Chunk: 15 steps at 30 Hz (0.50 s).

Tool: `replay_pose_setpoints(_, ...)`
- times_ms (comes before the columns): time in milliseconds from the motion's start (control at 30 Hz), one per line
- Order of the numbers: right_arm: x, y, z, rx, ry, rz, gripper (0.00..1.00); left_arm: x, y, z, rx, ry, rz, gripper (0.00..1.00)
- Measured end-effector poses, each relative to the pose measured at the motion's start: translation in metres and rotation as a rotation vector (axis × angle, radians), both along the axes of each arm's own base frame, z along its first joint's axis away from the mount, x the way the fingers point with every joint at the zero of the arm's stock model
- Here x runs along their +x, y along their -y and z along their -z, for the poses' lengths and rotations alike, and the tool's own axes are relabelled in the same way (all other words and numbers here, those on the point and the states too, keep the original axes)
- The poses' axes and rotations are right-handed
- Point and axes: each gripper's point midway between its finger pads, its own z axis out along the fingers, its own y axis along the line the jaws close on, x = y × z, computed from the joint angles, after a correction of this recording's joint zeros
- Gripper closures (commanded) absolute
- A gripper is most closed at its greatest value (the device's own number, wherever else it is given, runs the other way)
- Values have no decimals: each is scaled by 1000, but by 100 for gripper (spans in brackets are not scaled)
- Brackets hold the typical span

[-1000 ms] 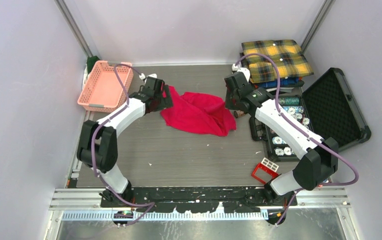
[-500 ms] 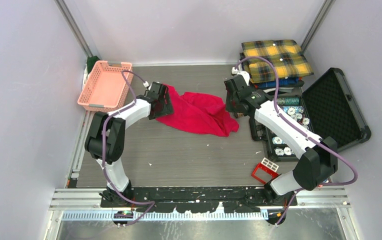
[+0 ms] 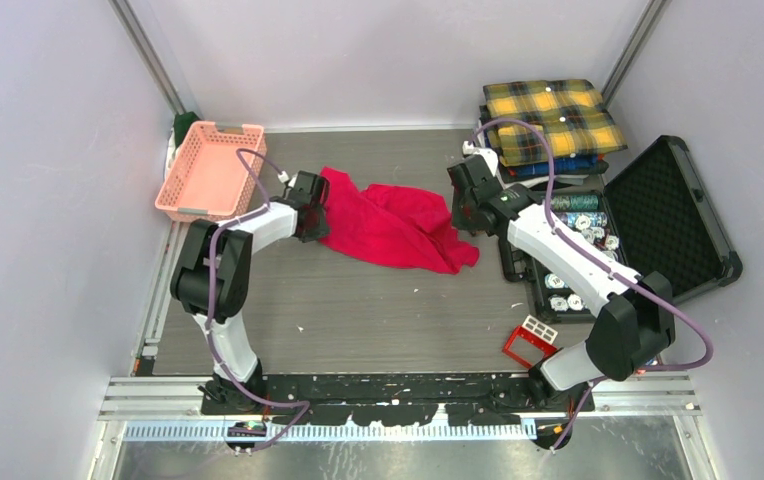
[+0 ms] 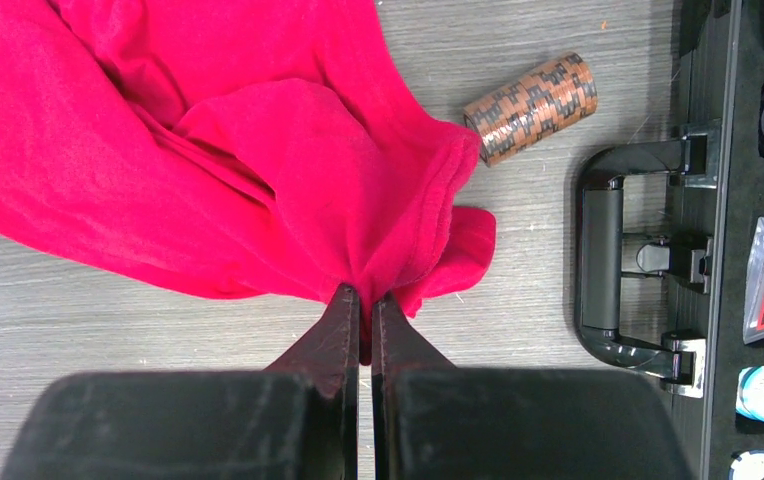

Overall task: Fold and stack the mixed laundry pile
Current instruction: Flatten out the T-shirt at the center of the board.

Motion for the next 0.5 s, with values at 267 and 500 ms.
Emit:
replay_pose_setpoints(267,1,8,6,-7,-12,18,99,12,10,-2,-33,32,31,100)
replay_pose_setpoints(500,58,18,-52,41,48,91,100,56,31,-115,-85,215,71,100)
